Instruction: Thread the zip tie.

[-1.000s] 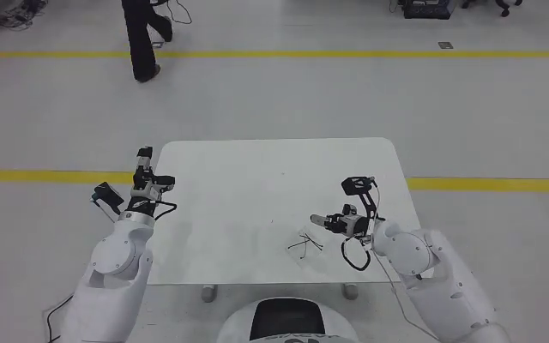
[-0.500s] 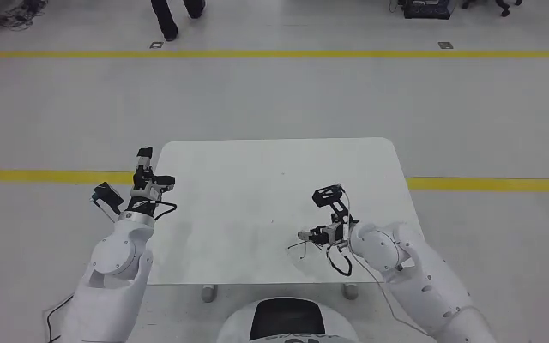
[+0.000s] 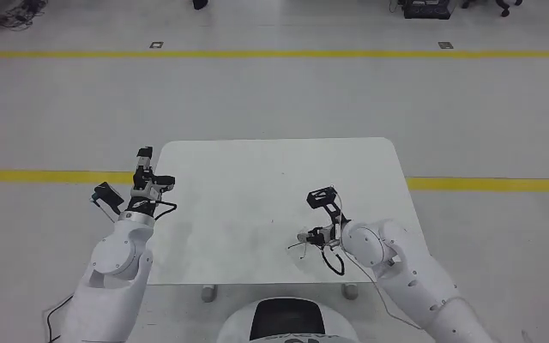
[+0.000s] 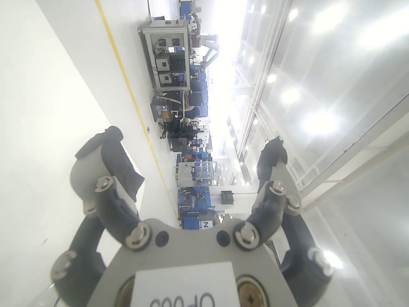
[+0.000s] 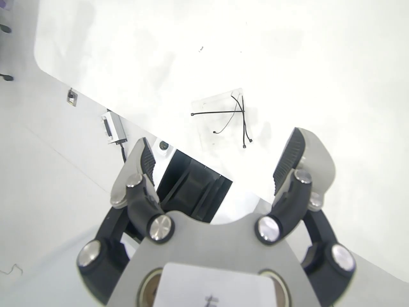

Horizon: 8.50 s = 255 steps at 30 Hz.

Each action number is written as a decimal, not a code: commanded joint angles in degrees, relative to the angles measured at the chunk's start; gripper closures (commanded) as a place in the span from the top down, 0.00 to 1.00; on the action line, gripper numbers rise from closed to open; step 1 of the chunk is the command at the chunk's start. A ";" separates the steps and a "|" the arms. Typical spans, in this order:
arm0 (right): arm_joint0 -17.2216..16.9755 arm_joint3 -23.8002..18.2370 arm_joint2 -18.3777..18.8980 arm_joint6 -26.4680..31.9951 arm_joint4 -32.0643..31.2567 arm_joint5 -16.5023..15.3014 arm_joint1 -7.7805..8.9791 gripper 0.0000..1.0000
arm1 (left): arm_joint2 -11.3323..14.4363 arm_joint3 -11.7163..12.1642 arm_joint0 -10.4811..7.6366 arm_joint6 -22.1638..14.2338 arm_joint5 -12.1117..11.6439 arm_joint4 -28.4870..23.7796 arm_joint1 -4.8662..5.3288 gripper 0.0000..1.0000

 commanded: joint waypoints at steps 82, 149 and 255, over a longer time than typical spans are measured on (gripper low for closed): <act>30.75 11.38 -38.48 -5.39 3.04 -32.86 7.94 1.00 | 0.00 0.00 0.00 0.00 0.00 0.00 0.00 1.00; 31.04 22.11 -40.04 -14.83 7.54 -32.86 5.91 0.34 | 0.00 0.00 0.00 0.00 0.00 0.00 0.00 1.00; 33.22 33.91 -45.97 -20.13 0.20 -32.86 -2.22 0.24 | 0.00 0.00 0.00 0.00 0.00 0.00 0.00 1.00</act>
